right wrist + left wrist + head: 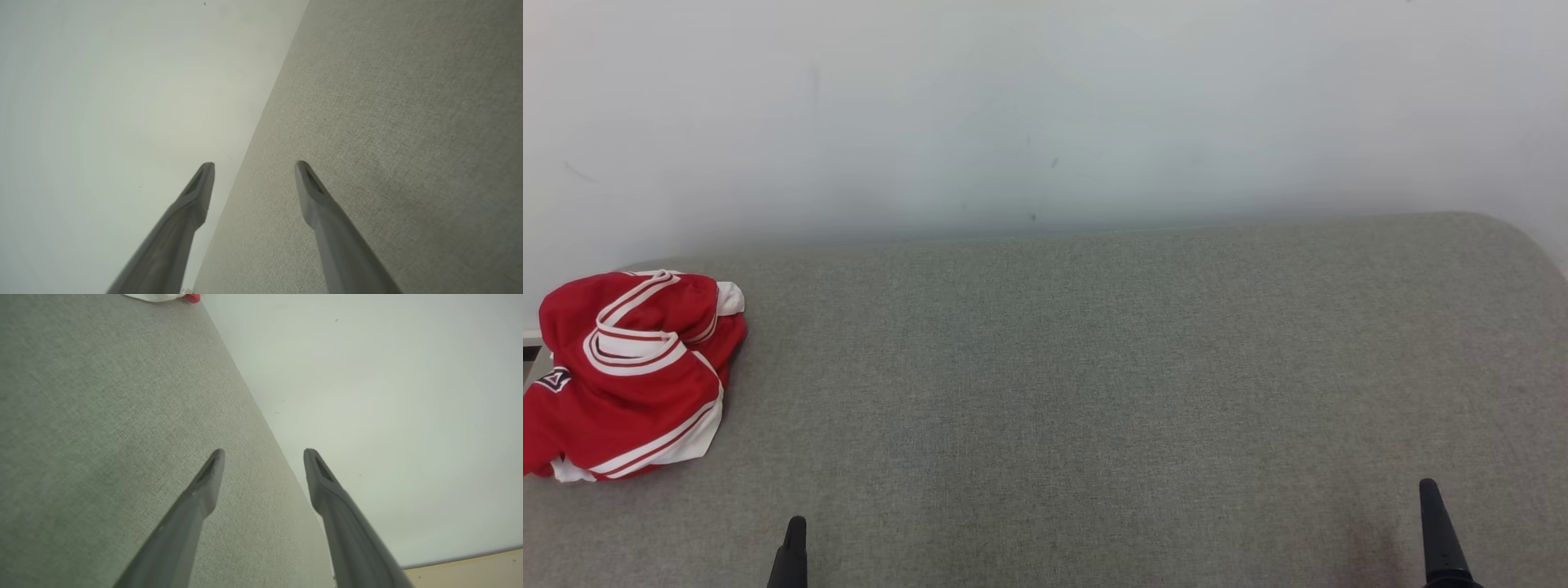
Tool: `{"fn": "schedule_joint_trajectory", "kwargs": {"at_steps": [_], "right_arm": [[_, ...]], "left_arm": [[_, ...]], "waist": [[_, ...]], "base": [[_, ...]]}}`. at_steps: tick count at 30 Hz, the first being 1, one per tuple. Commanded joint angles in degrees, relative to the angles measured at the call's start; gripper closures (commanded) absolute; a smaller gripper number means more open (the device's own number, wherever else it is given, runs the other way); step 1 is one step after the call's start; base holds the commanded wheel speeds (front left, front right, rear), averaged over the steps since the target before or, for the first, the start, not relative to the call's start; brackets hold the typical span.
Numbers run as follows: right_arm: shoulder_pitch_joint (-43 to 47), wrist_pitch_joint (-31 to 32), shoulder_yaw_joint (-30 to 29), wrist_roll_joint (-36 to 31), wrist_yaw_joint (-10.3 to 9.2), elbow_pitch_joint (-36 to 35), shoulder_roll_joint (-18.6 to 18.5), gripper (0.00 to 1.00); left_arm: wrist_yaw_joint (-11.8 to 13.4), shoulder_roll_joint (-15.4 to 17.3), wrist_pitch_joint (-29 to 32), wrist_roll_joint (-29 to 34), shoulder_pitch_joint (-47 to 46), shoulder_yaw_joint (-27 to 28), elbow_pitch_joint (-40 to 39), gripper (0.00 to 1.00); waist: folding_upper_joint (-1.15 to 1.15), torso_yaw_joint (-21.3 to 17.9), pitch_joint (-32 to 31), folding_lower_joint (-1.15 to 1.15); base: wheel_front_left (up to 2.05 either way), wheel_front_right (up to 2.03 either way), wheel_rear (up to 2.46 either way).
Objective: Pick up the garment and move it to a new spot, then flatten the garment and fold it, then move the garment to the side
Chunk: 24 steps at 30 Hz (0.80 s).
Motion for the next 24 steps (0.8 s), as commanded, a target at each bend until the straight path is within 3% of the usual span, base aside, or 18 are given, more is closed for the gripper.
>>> {"fn": "schedule_joint_trajectory", "kwargs": {"at_steps": [1, 17, 24], "right_arm": [[-1.1, -0.4, -0.1, -1.6, 0.01, -0.8, -0.1, 0.00], [-1.3, -2.1, 1.2, -14.2, 0.01, 0.4, 1.9, 0.00], [-1.5, -3.0, 2.8, -23.6, 0.02, 0.6, 2.6, 0.00]], "left_arm": [[-0.3, 0.2, -0.3, 1.7, -1.1, 0.1, -1.0, 0.00], [1.3, -0.2, -3.1, 19.2, -0.9, -1.0, -3.6, 0.00], [2.6, -0.2, -4.3, 25.9, -0.5, -1.4, -3.2, 0.00]], "waist": [[0.00, 0.0, 0.0, 0.00], [0.00, 0.0, -1.0, 0.00], [0.00, 0.1, -1.7, 0.00]], "base": [[0.00, 0.00, 0.00], [0.00, 0.00, 0.00], [0.00, 0.00, 0.00]]}}
